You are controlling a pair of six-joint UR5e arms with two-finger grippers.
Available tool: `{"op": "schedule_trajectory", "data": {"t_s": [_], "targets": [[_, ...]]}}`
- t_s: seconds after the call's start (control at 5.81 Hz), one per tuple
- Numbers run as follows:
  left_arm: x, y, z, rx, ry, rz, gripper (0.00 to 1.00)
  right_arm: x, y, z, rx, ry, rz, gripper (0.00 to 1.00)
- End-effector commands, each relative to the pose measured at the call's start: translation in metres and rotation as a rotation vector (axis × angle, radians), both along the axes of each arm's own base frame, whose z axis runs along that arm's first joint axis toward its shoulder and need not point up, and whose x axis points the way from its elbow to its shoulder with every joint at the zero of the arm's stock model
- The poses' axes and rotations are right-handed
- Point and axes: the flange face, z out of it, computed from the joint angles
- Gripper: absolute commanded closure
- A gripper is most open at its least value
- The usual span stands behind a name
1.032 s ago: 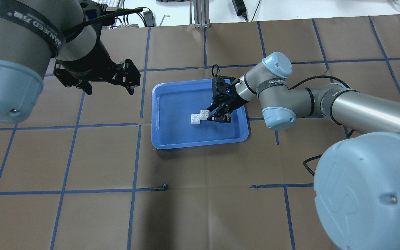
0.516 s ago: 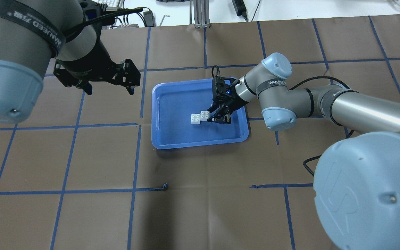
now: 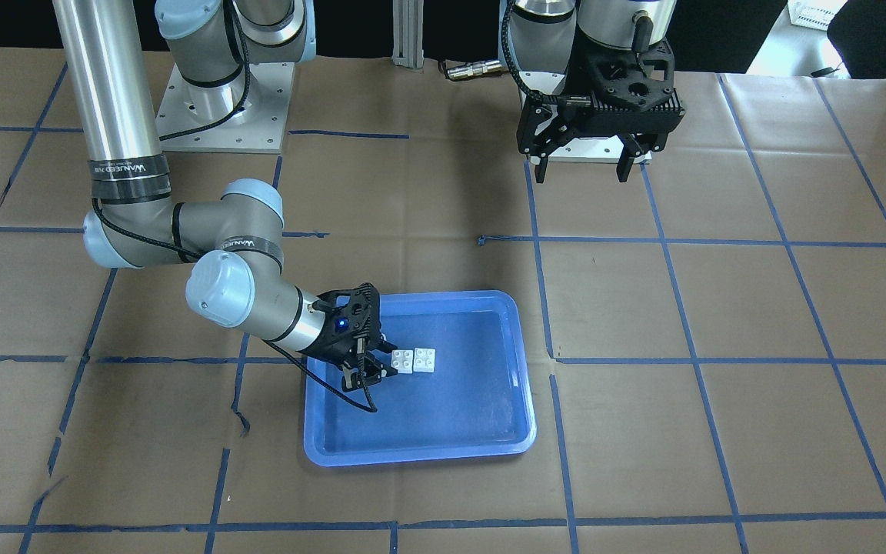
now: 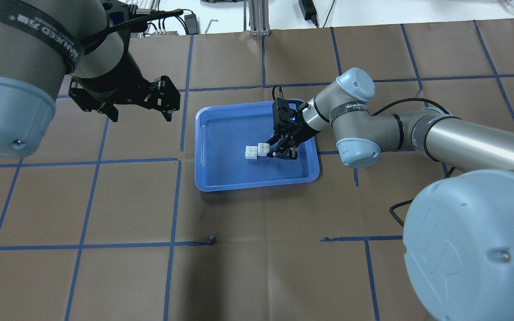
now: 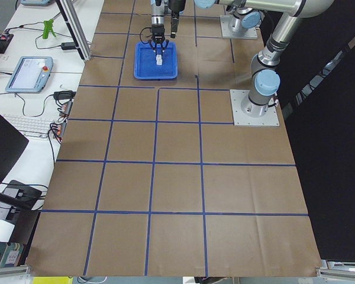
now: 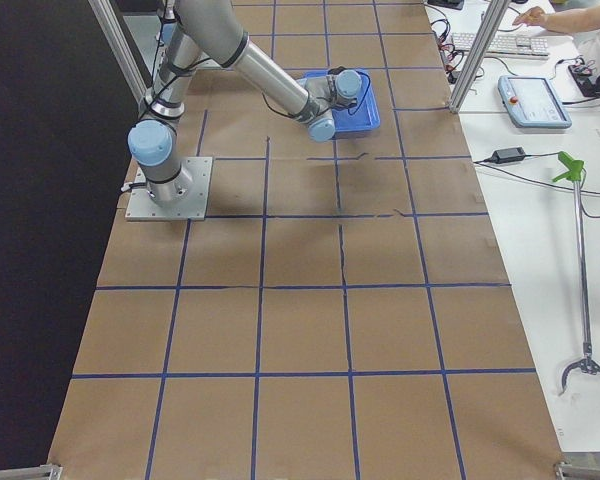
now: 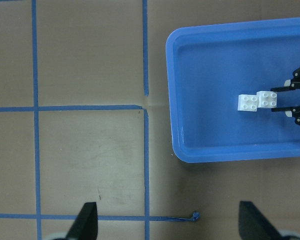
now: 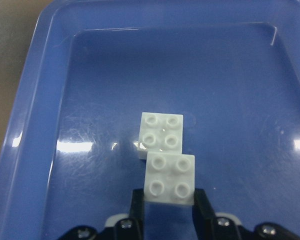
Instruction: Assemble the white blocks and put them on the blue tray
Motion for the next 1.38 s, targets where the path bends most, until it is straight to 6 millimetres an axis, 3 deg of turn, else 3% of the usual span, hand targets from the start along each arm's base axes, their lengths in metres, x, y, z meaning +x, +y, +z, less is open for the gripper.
{"op": "schedule_trajectory", "data": {"t_s": [0.0, 0.86, 1.2], "targets": [[0.0000, 0.0000, 0.0000, 0.000, 0.001, 0.000, 0.01, 0.0079, 0.0039, -0.0010, 0.001, 0.004, 0.014, 0.74], [0.0000, -0.0002, 0.0001, -0.001, 0.001, 0.000, 0.01, 0.0078, 0.0041, -0.0022, 0.004, 0.006, 0.014, 0.74], [0.0000, -0.0002, 0.0001, -0.001, 0.001, 0.000, 0.01, 0.0085, 0.0032, -0.0007, -0.001, -0.002, 0.015, 0.56]]}}
